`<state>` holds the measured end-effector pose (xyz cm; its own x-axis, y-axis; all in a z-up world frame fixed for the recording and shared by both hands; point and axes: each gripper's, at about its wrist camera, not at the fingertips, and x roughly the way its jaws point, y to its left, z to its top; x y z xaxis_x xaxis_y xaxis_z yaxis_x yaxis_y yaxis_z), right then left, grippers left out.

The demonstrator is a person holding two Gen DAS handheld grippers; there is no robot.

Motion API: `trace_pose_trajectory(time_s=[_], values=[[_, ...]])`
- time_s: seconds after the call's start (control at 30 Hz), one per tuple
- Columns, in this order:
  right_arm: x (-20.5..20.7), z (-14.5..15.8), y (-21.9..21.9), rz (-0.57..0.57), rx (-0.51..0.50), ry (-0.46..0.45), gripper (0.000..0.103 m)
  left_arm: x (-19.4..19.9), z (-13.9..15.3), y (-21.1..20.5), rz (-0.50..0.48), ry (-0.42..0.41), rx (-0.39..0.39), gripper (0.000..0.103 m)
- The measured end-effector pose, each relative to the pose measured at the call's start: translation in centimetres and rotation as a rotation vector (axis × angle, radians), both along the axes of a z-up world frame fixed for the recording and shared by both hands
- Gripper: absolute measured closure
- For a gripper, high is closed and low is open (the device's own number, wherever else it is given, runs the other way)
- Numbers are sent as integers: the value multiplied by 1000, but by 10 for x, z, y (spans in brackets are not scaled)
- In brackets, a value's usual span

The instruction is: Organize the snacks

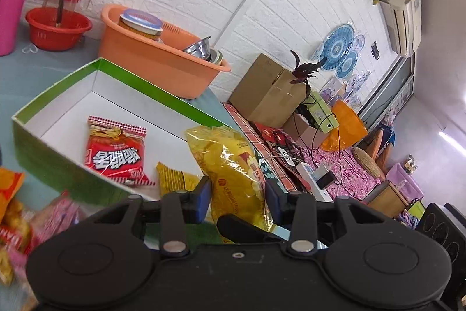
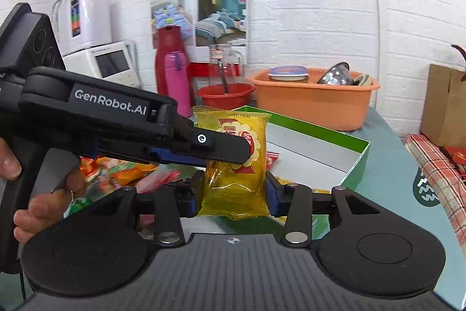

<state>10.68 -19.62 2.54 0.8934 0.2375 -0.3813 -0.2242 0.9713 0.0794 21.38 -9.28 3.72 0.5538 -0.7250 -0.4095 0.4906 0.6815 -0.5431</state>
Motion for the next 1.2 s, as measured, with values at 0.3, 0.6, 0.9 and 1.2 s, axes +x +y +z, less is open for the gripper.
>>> trace_pose_trajectory(time_s=[0.3,0.6,0.9,1.2], values=[[49,-13,-17,-41,-36,36,31,60,-16,-19,-16,54,8,51],[59,-26,-17,-100,-176,4,0,52,-17,-15,57,29,81,0],[-12,3,-19,-107,-88,-34,0,-31,11,14,98,-14,97,0],[-80,-12,-10,-69,-40,23,0,-104,-14,40,138,-6,63,0]])
